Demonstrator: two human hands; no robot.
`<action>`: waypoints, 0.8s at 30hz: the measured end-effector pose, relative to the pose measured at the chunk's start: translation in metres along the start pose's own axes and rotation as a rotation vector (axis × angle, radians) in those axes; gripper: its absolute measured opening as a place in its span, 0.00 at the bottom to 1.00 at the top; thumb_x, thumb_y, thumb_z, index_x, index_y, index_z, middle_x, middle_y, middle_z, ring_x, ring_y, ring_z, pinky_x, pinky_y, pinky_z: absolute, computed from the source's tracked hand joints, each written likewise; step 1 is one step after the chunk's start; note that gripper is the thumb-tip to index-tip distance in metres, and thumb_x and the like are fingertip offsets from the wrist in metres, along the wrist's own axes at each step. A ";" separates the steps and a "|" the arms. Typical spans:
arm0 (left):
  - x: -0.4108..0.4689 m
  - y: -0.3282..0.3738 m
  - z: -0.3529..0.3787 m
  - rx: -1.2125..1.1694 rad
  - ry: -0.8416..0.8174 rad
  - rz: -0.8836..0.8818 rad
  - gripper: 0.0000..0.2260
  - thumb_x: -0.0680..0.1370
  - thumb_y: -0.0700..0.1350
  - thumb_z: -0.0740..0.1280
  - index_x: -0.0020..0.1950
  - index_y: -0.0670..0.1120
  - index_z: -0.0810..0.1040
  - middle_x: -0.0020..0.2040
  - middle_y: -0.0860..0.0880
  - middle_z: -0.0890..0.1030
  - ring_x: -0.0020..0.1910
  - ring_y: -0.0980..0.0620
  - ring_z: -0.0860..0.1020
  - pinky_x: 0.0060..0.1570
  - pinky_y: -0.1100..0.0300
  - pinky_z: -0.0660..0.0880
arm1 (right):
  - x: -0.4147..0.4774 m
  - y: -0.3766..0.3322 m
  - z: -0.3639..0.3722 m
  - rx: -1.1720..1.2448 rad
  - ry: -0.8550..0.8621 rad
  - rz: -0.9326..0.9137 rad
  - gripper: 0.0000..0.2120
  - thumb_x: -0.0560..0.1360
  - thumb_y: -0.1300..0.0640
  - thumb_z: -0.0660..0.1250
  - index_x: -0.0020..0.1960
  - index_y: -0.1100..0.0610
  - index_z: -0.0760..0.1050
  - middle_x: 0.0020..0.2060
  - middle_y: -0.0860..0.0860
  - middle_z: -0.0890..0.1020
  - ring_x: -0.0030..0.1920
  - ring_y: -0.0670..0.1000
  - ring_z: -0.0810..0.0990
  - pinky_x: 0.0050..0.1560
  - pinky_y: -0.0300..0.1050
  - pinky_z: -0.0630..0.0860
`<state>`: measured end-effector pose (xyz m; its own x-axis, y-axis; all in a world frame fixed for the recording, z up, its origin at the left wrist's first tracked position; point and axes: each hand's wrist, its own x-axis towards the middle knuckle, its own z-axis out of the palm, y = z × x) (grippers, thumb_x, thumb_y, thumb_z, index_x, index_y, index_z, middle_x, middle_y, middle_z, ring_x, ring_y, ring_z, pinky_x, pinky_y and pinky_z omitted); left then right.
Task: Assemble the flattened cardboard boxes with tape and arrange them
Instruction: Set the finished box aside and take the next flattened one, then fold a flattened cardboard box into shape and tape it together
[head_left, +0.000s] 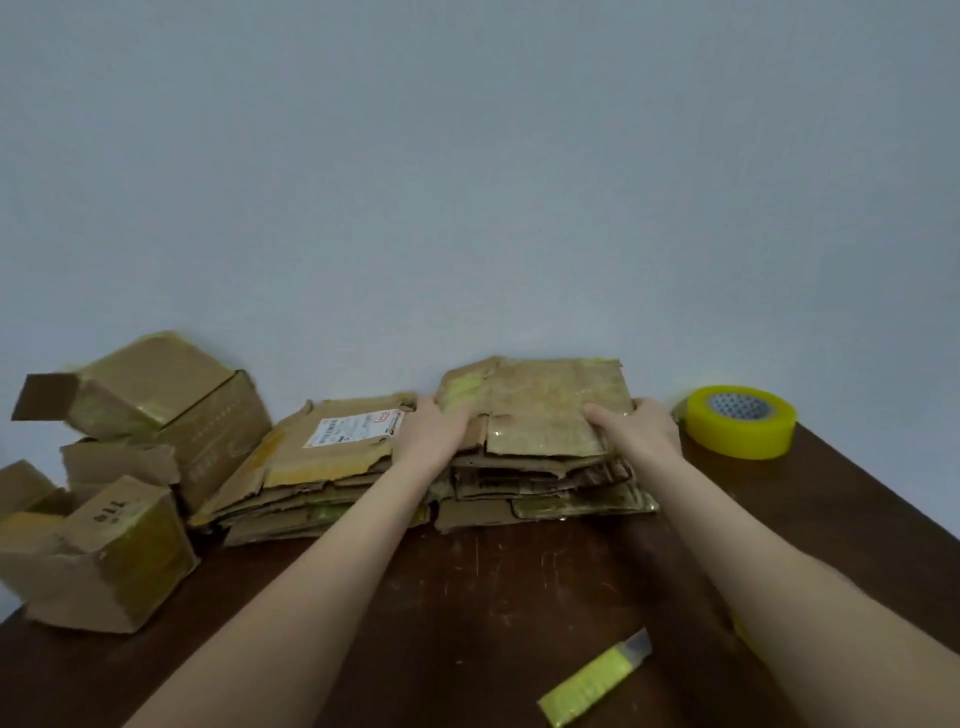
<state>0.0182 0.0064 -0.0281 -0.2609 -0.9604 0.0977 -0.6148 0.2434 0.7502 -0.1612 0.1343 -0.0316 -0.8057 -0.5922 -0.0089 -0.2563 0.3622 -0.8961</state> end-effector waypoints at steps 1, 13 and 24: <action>-0.003 0.004 -0.002 -0.094 0.025 0.003 0.35 0.75 0.62 0.63 0.74 0.43 0.61 0.70 0.43 0.69 0.68 0.42 0.69 0.65 0.49 0.67 | 0.002 -0.001 0.000 0.095 0.014 -0.009 0.23 0.70 0.44 0.72 0.56 0.56 0.69 0.47 0.51 0.76 0.49 0.54 0.76 0.53 0.51 0.76; -0.089 0.055 -0.084 -0.618 -0.252 0.335 0.19 0.77 0.60 0.56 0.57 0.50 0.77 0.46 0.58 0.84 0.45 0.63 0.81 0.42 0.70 0.76 | -0.056 -0.028 -0.015 0.733 -0.332 -0.179 0.26 0.71 0.57 0.74 0.65 0.52 0.68 0.52 0.52 0.81 0.43 0.49 0.81 0.38 0.43 0.74; -0.181 -0.096 -0.164 -0.497 -0.376 0.292 0.51 0.56 0.48 0.71 0.75 0.66 0.52 0.71 0.55 0.66 0.48 0.51 0.76 0.45 0.61 0.74 | -0.173 0.005 0.025 0.621 -0.450 -0.336 0.39 0.65 0.54 0.79 0.71 0.49 0.64 0.61 0.51 0.74 0.55 0.48 0.78 0.47 0.38 0.77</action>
<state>0.2465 0.1344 -0.0110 -0.6595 -0.7309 0.1757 -0.0891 0.3080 0.9472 -0.0098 0.2203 -0.0460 -0.4151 -0.8763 0.2445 0.0016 -0.2695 -0.9630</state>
